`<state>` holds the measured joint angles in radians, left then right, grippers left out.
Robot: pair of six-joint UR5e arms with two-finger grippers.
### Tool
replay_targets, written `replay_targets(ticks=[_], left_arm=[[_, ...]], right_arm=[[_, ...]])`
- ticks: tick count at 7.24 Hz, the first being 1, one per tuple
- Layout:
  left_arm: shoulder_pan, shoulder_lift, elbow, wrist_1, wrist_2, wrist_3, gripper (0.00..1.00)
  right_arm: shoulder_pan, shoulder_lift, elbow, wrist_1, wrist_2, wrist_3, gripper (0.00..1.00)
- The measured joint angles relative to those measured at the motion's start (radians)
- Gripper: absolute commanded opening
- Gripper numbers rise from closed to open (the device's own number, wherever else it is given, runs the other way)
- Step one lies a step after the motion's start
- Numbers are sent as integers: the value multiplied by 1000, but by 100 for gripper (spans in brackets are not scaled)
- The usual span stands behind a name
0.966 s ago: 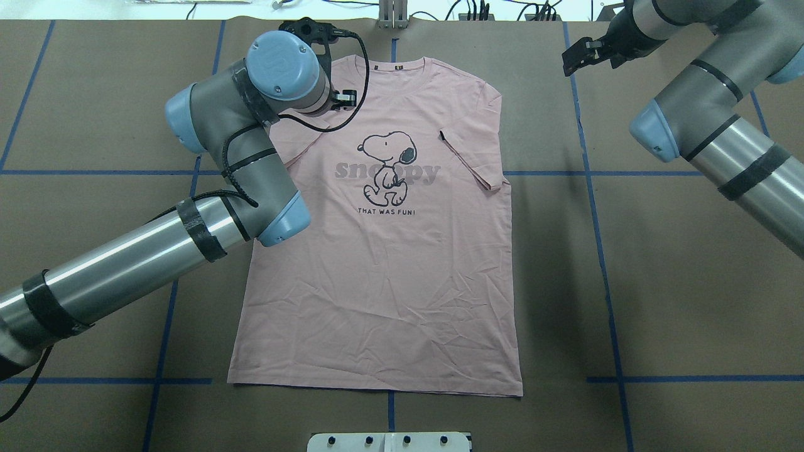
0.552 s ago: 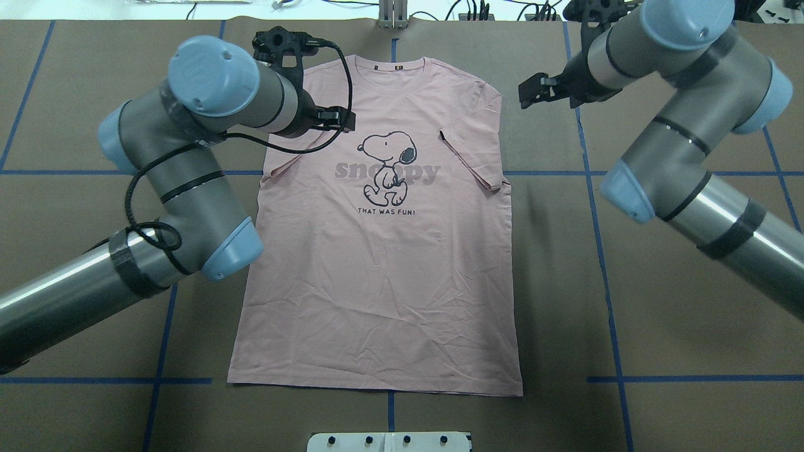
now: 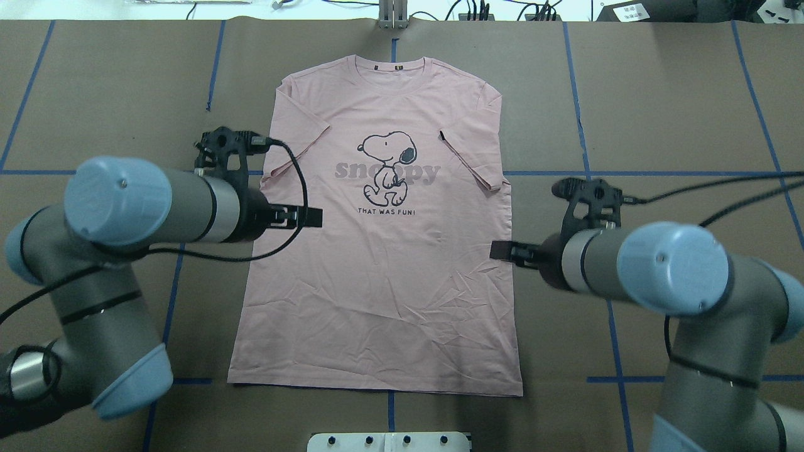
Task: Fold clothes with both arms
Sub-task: 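Move both grippers down to the shirt hem nearest the robot, then grasp the hem corners with both grippers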
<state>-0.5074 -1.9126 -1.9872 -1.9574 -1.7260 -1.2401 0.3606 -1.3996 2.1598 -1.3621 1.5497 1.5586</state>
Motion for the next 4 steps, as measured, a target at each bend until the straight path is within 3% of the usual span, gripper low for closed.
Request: replay_targets(ticks=[1,2,4], left_arm=[[72,57,-47,-2,43,-81,80],[143,106,-70,-3,88,-161,75],[262,206,-82,-5,170,-291,74]], right_arm=[[-126,-23,43,-33,-106,130,76],[-219,-38,63,-47,-177,224,76],[-298,-50,73,-55,-246,302,77]])
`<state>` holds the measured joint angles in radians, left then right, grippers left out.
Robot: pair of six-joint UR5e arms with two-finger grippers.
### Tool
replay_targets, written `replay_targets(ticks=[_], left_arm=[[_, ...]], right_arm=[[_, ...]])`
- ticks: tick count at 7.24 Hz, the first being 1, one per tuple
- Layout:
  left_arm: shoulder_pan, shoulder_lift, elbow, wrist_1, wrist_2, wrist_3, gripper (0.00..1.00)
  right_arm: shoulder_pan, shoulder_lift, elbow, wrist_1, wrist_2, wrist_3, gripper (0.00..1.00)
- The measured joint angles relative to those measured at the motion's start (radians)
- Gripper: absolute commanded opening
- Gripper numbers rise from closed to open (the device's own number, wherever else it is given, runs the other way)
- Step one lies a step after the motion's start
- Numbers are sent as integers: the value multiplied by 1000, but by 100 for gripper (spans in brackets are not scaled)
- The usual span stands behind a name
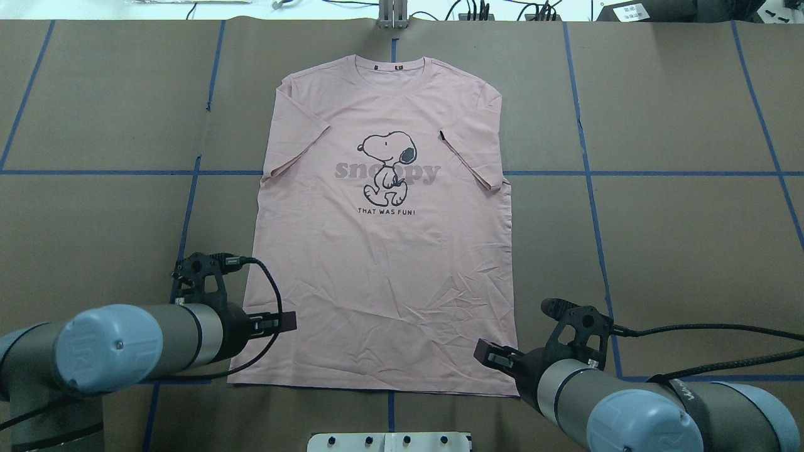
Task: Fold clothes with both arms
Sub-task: 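Grasp the hem corners with both grippers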
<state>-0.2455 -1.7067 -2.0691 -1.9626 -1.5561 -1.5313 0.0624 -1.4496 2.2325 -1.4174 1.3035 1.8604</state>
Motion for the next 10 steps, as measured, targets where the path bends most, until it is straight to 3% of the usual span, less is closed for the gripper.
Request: replay_targets(ticks=[3,5,9,10], left_arm=[[77,75,1,0,39,-52,71],[101,88,7,4,42,-54,64],[108,96,10,10,39,-48,65],[108,101,11,11,38,-44,59]], right_arm=[[-14,-4,1,-2,-17,12,77],[-15,-5,0,-2,-18,13,77],[-16,-3,-1,-2,-20,13,77],[-16,-3,-1,-2,-22,13,77]])
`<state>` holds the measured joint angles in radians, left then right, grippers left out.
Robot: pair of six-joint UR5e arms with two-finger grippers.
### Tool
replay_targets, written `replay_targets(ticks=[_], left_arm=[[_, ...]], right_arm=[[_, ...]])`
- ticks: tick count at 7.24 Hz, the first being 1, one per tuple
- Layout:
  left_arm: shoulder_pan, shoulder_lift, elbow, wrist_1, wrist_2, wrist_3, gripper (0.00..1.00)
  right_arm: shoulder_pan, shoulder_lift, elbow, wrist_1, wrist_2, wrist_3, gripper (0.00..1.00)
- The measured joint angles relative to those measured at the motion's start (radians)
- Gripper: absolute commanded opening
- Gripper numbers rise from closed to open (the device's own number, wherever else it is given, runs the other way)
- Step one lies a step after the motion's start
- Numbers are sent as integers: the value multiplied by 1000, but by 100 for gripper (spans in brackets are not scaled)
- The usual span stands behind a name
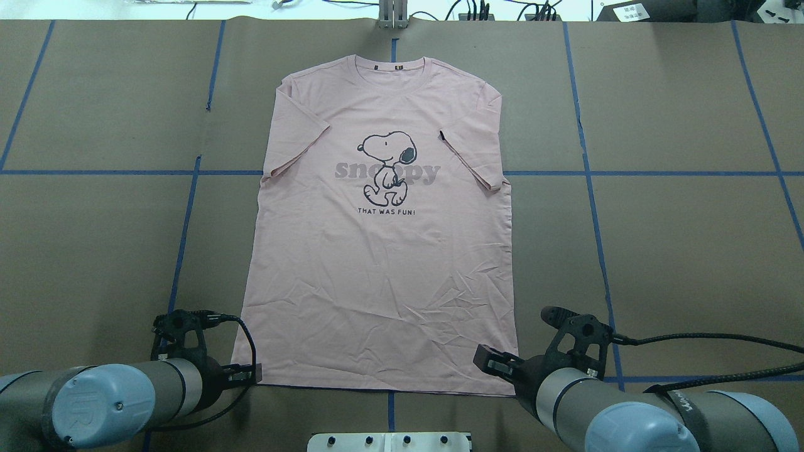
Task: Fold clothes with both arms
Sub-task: 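Grasp the hem corners with both grippers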
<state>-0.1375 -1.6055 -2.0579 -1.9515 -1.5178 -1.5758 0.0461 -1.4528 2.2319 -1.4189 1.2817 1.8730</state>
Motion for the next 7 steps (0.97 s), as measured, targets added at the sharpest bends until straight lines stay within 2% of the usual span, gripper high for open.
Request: replay_targets(ticks=[1,2,5,6,7], left_arm=[[1,2,0,0,0,1,27],[2,2,1,0,0,1,13],[6,0,1,0,-2,3,11],[7,-1,1,0,-2,3,8],[7,-2,1,-1,-2,3,0]], right_arm=[[0,0,0,0,-1,0,77],[0,-1,0,0,-1,0,77],[0,-1,-1,0,-1,0,77],[0,-1,-1,0,-1,0,77],[0,-2,-2,0,-1,0,70]])
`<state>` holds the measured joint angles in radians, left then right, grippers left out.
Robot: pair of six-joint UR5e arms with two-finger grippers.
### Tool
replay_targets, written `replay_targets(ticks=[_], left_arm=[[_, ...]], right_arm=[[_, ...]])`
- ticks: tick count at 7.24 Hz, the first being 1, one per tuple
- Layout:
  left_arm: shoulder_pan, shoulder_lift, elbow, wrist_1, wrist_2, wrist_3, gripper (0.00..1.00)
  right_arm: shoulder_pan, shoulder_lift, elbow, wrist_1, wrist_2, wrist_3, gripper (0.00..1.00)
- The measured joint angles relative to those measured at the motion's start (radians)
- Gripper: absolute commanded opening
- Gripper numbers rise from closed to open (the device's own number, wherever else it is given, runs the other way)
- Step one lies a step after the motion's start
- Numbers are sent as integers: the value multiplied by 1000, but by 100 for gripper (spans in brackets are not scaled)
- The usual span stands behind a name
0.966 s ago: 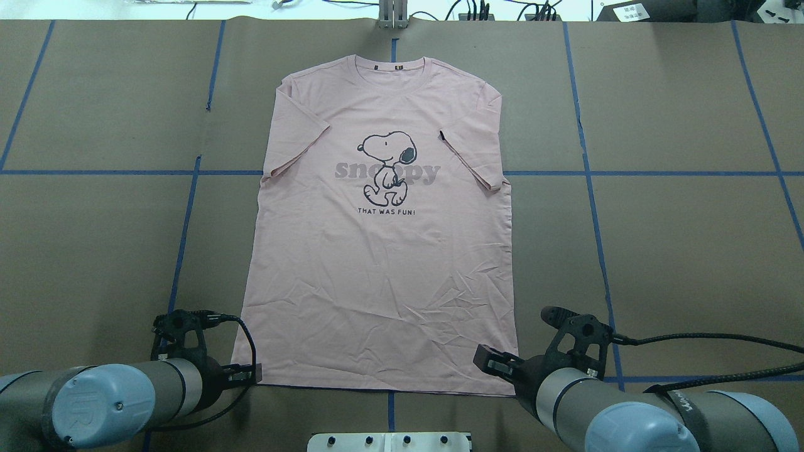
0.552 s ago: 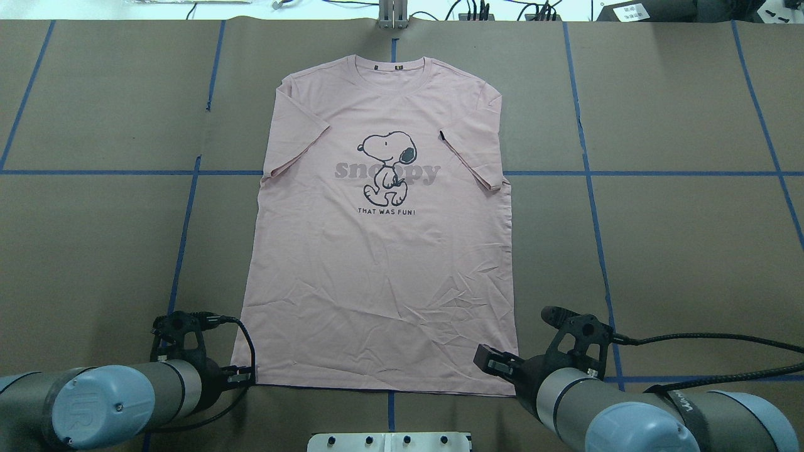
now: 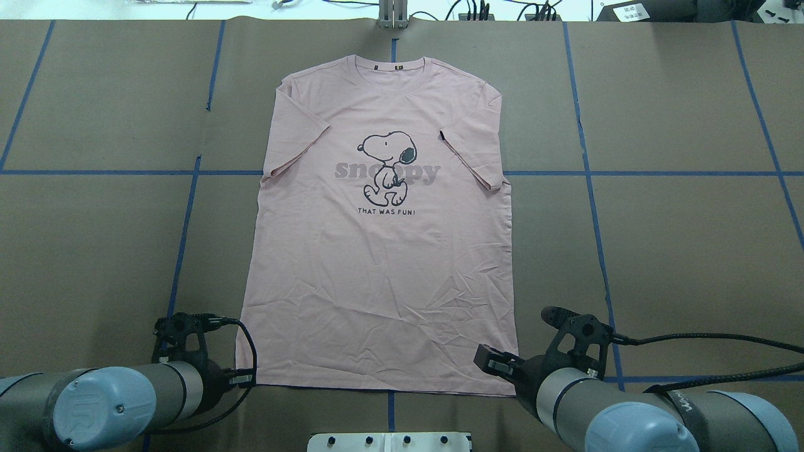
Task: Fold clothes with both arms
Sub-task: 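Grasp the hem corners with both grippers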
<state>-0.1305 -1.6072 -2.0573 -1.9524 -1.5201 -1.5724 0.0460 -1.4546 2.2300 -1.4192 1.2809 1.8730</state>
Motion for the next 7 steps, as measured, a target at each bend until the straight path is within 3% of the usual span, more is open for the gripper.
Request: replay_targets(ticks=[1,7], left_arm=[[0,-1,-1,0,0,0,0],[0,-10,-11,-1,-3,0,0]], right_arm=[[-2,0,-4,-1,-4,3,61],[-58,-9,-99,-6,-34,68,61]])
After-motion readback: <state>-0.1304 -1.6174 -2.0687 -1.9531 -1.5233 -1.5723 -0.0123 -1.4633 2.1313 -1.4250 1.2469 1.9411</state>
